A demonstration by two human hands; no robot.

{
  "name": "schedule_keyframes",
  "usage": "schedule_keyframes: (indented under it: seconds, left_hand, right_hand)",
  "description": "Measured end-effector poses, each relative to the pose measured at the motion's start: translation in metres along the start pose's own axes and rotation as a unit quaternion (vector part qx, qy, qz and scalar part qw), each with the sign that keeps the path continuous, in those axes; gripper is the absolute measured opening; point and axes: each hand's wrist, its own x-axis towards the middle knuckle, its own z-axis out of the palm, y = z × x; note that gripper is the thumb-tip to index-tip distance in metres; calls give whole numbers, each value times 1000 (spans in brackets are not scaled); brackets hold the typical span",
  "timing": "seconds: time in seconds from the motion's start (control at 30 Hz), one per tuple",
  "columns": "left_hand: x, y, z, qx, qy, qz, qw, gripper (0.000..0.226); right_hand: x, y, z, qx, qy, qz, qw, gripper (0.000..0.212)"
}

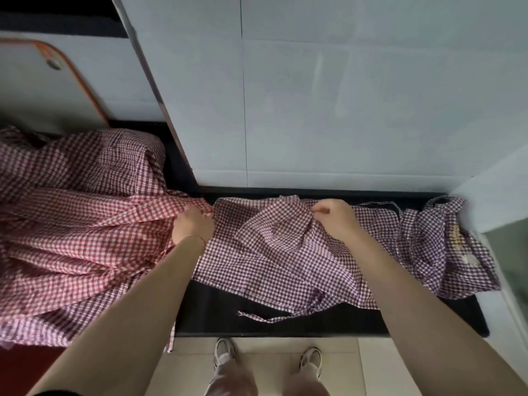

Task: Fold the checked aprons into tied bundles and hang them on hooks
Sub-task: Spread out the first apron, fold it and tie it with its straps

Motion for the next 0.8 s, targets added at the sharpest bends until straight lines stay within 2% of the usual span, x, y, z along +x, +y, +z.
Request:
schedule_keyframes:
  seconds: [0.07,0.1,0.17,0.33,0.5,0.57,0.7,0.8]
  left_hand:
    - [-5,7,8,-36,-68,24,997,32]
    - [-8,12,14,-51,-103,21,993,36]
    - [-17,21,23,-152,-157,5,976,51]
    - [-32,25,27,-277,-168,84,942,59]
    - [-43,34,19,-245,-253,133,926,47]
    - [-43,32,18,-194,-249,162,935,48]
    - [-37,20,15,-133,-215,200,947,34]
    - [-30,14,10,-108,-197,224,948,17]
  right_hand:
    - [-5,-2,0,33,-17,8,999,22]
    - [-7,-3,1,50,-26,12,998,22]
    - [-11,-4,5,76,-34,16,996,22]
    - [-18,-2,11,99,-49,35,993,19]
    - [-22,-11,21,51,-44,28,997,18]
    - [-22,-17,27,30,-21,29,999,19]
    - [-23,-31,39,15,30,40,999,19]
    - [-25,-41,48,19,27,61,998,23]
